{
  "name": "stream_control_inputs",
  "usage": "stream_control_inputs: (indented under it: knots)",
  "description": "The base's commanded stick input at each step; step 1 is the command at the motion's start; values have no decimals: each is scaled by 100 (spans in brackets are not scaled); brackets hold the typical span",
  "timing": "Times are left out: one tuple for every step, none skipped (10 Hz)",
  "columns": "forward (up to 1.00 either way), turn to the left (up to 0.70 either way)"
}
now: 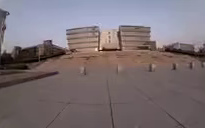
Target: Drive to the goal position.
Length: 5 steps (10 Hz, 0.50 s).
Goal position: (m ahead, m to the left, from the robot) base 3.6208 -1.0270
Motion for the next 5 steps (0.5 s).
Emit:
stream_control_inputs:
  knots:
    - [54,0]
    - [70,0]
    - [70,0]
    - [70,0]
    - [70,0]
